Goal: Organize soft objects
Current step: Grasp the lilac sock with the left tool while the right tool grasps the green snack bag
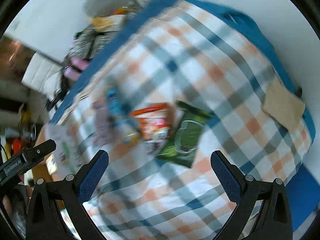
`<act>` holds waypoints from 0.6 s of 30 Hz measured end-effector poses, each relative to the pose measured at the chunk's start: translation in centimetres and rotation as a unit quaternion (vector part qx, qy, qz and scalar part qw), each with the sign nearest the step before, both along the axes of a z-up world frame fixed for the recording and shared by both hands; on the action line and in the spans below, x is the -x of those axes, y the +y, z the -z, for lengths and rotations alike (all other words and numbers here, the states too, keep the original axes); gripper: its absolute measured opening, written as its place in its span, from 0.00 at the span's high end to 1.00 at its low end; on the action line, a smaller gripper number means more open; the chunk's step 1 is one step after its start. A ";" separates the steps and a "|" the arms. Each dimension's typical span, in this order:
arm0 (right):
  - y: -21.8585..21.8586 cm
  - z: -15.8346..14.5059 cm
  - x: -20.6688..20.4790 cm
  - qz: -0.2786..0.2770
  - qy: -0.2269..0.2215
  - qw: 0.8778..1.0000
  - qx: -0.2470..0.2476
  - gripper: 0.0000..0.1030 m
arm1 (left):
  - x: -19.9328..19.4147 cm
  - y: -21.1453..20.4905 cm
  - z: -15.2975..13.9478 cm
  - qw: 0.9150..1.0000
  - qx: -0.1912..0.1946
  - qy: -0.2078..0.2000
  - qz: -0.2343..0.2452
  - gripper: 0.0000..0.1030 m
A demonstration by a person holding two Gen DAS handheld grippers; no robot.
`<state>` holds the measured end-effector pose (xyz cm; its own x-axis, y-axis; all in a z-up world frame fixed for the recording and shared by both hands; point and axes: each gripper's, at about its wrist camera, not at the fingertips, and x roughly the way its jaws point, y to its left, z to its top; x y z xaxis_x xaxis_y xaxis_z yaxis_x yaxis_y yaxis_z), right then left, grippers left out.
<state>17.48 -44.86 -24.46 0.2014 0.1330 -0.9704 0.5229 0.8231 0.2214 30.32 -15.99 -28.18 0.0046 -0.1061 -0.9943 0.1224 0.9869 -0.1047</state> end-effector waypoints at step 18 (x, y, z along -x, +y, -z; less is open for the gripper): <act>-3.9 13.0 -0.1 0.060 0.068 0.992 -0.094 0.18 | -2.7 -3.6 12.8 0.994 -0.024 0.102 0.020 0.17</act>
